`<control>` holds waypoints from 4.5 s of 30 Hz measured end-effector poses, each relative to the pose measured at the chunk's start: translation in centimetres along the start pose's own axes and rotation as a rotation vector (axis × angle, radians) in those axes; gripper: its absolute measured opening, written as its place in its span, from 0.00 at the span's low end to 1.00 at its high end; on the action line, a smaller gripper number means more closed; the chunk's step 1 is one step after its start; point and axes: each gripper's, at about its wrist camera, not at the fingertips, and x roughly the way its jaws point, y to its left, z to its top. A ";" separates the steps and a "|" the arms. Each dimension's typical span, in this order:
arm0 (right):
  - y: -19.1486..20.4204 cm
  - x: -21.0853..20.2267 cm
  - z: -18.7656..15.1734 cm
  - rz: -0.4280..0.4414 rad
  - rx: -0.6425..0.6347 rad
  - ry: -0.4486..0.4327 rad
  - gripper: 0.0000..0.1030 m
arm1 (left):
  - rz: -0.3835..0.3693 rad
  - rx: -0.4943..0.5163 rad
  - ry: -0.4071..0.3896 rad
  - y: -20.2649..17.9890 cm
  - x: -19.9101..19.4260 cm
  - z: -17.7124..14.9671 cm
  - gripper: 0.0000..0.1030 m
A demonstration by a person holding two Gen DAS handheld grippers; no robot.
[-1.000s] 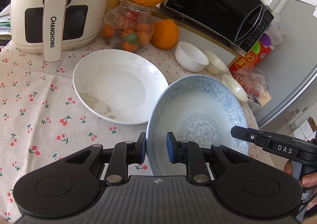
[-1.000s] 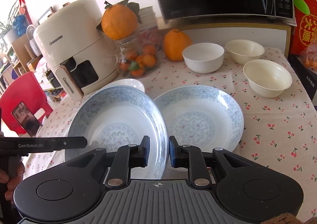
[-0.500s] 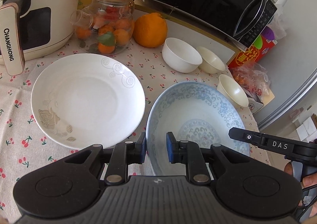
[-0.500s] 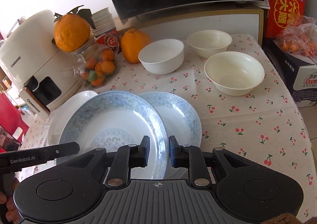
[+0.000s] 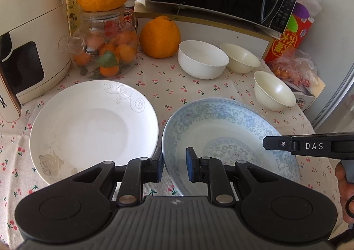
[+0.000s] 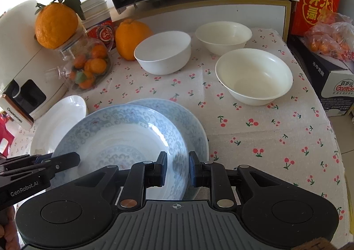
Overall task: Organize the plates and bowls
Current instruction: 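Carry the held plate over the other blue-patterned plate and lower it on, then open both grippers and withdraw from the stacked blue plates, then move both tools to the white swirl-rim plate and close on its rim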
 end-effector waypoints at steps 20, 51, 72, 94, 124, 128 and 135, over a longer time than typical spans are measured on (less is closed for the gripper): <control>-0.9 0.8 0.8 0.014 0.062 0.059 0.23 | 0.124 0.208 0.003 -2.8 1.1 0.2 0.28; -4.1 -2.1 2.7 0.121 0.171 0.043 0.71 | 0.038 0.157 0.074 -2.7 1.5 0.0 0.60; 3.5 -2.1 3.7 -0.049 -0.151 -0.142 0.99 | 0.169 -0.001 -0.035 3.8 -1.5 0.8 0.99; 14.8 5.0 5.8 0.165 -0.280 -0.098 1.00 | 0.451 -0.385 0.032 10.2 -0.5 0.4 0.98; 14.4 13.0 9.5 0.396 -0.052 0.152 0.53 | 0.362 -0.752 0.020 12.2 -0.9 -0.6 0.66; 14.4 13.5 9.2 0.375 -0.057 0.175 0.43 | 0.356 -0.756 0.010 12.1 -0.9 -0.7 0.62; 14.3 13.6 8.8 0.366 -0.044 0.180 0.36 | 0.329 -0.756 0.002 11.9 -1.0 -0.7 0.49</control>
